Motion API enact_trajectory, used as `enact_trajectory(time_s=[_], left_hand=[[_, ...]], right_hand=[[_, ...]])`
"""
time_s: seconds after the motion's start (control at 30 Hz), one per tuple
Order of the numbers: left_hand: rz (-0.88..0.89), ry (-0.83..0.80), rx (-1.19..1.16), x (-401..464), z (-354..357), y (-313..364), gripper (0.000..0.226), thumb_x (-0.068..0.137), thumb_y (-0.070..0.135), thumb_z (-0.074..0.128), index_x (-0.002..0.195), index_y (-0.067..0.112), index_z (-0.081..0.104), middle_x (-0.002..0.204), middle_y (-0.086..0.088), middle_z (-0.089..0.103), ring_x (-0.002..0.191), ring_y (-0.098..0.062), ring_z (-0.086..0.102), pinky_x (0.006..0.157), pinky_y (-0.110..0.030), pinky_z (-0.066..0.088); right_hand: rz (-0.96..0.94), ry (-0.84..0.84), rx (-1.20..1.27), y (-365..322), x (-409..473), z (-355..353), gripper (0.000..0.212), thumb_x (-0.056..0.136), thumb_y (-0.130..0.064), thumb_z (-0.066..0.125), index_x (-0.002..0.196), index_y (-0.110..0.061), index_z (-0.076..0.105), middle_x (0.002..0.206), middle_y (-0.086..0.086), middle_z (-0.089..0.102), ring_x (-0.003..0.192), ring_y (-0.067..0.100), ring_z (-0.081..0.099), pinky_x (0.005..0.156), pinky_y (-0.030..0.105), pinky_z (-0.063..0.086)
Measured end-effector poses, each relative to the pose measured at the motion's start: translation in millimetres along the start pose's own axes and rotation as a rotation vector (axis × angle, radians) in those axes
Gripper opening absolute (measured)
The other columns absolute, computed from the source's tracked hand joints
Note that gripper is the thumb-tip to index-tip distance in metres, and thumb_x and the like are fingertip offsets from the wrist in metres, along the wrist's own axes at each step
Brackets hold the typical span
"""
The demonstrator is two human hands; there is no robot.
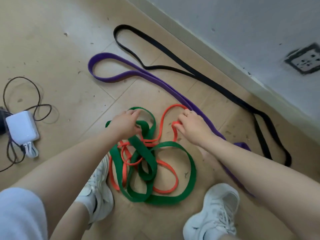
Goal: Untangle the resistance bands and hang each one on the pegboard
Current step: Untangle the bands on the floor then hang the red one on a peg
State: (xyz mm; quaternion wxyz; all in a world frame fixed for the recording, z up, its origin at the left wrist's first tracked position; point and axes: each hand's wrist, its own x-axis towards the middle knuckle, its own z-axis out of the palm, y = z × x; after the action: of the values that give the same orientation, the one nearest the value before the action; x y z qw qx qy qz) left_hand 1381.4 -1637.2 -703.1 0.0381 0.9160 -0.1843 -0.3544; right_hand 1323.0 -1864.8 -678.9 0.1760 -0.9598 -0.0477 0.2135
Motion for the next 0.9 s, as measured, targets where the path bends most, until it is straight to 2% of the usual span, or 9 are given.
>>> enact_trajectory(time_s=[0.07,0.17,0.3,0.43,0.5,0.6,0.67,0.77,0.9], left_hand=[[0.131,0.03,-0.23,-17.5,-19.4,23.4,0.075,0.086,0.037,0.062,0.147,0.019,0.022,0.15,-0.005,0.032,0.135,-0.023,0.033,0.109,-0.036,0.031],[0.285,0.08,-0.559,-50.9,-40.9,63.3,0.059,0.087,0.033,0.062,0.14,0.024,0.037,0.14,0.003,0.046,0.127,-0.014,0.043,0.108,-0.032,0.034],[0.291,0.24,-0.98,-99.8,-70.9,95.7,0.037,0.094,0.021,0.052,0.131,0.023,0.048,0.128,0.003,0.055,0.119,-0.011,0.051,0.105,-0.038,0.041],[0.406,0.302,-1.114,-148.9,-106.2,100.4,0.042,0.092,0.019,0.056,0.132,0.028,0.049,0.127,0.003,0.058,0.114,-0.012,0.058,0.096,-0.041,0.049],[0.475,0.29,-1.169,-173.2,-119.3,105.7,0.036,0.092,0.018,0.055,0.127,0.027,0.053,0.118,0.002,0.064,0.106,-0.012,0.063,0.09,-0.038,0.052],[0.482,0.333,-1.3,-207.1,-133.9,121.0,0.025,0.097,0.025,0.042,0.115,0.022,0.06,0.102,-0.001,0.07,0.098,-0.017,0.066,0.091,-0.039,0.05],[0.46,0.333,-1.437,-229.6,-144.0,129.5,0.037,0.101,0.029,0.029,0.115,0.011,0.058,0.091,-0.006,0.07,0.089,-0.02,0.067,0.087,-0.038,0.05],[0.54,0.428,-1.275,-259.3,-160.6,137.2,0.022,0.097,0.017,0.042,0.112,0.014,0.058,0.089,-0.002,0.072,0.084,-0.02,0.069,0.08,-0.031,0.054],[0.597,0.62,-1.258,-294.3,-196.5,149.2,0.019,0.093,0.007,0.051,0.107,0.017,0.06,0.089,0.001,0.072,0.081,-0.018,0.07,0.076,-0.028,0.056]], right_hand=[[-0.046,0.045,0.169,-11.2,-8.9,-37.4,0.018,0.095,-0.034,0.049,0.097,-0.019,0.058,0.094,-0.005,0.055,0.092,0.015,0.056,0.079,0.03,0.048],[-0.126,0.12,0.339,-33.6,-32.8,-97.6,0.015,0.094,-0.027,0.052,0.099,-0.016,0.061,0.092,-0.003,0.06,0.087,0.014,0.057,0.077,0.029,0.047],[-0.204,0.208,0.466,-66.3,-76.5,-153.3,0.01,0.094,-0.024,0.052,0.088,-0.03,0.058,0.086,-0.014,0.057,0.086,0.01,0.059,0.079,0.029,0.052],[-0.206,0.266,0.789,-93.0,-115.4,-186.2,0.013,0.096,-0.02,0.049,0.096,-0.019,0.061,0.085,-0.002,0.062,0.079,0.013,0.065,0.068,0.024,0.057],[-0.216,0.293,0.981,-105.7,-128.1,-198.8,0.013,0.096,-0.015,0.05,0.095,-0.014,0.063,0.083,0.002,0.063,0.077,0.014,0.067,0.069,0.029,0.058],[-0.232,0.365,1.197,-123.2,-141.6,-218.7,0.011,0.094,-0.012,0.052,0.089,-0.012,0.062,0.081,0.005,0.061,0.077,0.015,0.063,0.068,0.032,0.058],[-0.228,0.417,1.237,-131.7,-149.1,-231.8,0.011,0.093,-0.014,0.054,0.086,-0.012,0.062,0.082,0.006,0.059,0.079,0.015,0.061,0.068,0.032,0.057],[-0.21,0.497,1.238,-141.6,-158.8,-249.7,0.014,0.094,-0.017,0.053,0.084,-0.012,0.06,0.08,0.005,0.058,0.077,0.014,0.06,0.065,0.03,0.056],[-0.237,0.596,1.347,-154.5,-171.0,-265.1,0.023,0.093,-0.033,0.053,0.101,-0.011,0.055,0.093,0.003,0.061,0.09,0.016,0.063,0.086,0.034,0.054]])
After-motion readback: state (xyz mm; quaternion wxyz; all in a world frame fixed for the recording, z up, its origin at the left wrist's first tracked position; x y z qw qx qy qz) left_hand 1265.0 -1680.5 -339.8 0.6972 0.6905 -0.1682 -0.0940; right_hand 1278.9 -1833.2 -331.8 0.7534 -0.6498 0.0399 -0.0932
